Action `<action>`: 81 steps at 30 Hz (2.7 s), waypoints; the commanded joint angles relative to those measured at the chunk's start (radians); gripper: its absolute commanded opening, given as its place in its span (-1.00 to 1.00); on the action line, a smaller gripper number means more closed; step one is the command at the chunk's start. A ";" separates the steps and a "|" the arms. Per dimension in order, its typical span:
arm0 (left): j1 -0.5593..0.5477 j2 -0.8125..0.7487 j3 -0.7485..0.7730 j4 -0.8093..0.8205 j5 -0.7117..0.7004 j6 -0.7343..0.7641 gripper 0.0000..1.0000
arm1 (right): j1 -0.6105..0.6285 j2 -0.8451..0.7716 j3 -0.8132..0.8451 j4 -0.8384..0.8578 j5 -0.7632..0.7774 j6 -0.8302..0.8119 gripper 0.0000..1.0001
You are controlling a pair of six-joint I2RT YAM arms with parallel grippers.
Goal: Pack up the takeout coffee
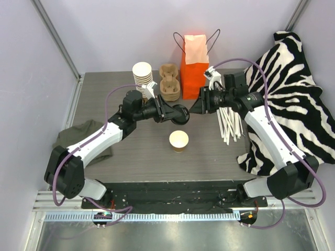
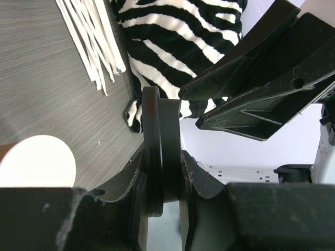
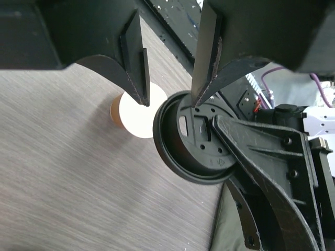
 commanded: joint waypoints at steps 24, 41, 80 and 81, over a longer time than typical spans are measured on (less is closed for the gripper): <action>0.005 0.002 -0.016 0.087 0.043 -0.016 -0.95 | 0.094 0.066 0.091 0.007 0.125 -0.077 -0.49; 0.066 -0.077 -0.024 -0.116 0.086 0.129 0.79 | 0.107 0.040 0.088 -0.025 0.220 -0.146 -0.98; 0.519 -0.287 0.029 -0.601 0.259 0.525 0.99 | 0.314 0.318 0.142 -0.214 0.395 -0.444 -0.98; 0.519 -0.284 0.030 -0.601 0.258 0.529 0.99 | 0.314 0.318 0.134 -0.208 0.395 -0.444 -0.98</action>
